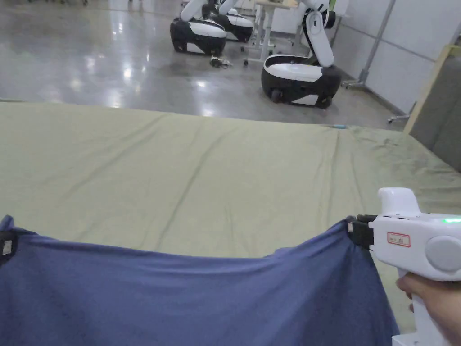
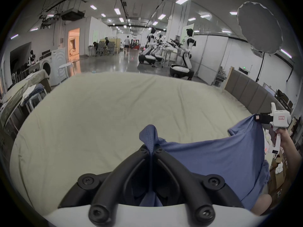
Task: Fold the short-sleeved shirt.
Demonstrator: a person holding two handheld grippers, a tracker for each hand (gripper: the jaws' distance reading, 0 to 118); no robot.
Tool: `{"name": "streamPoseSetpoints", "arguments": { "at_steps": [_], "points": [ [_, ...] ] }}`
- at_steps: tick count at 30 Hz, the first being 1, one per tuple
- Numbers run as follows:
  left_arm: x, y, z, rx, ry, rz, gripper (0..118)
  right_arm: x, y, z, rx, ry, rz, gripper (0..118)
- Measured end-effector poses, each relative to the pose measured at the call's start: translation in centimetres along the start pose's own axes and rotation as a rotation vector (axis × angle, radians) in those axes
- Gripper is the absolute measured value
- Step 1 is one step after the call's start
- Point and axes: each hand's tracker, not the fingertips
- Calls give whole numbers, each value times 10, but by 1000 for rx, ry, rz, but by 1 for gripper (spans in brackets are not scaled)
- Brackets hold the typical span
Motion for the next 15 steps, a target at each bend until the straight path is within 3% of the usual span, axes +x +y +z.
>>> {"name": "streamPoseSetpoints", "arguments": {
  "at_steps": [3,7,15],
  "points": [
    [6,19,19,59,5,-2,0,-2,17,24,94,-49,44,0],
    [2,42,37,88,-1,13,0,15,38,43,124,-23,-24,0],
    [-2,23,60,69,3,-14,0,20,16,83,96,2,17,0]
  ]
}}
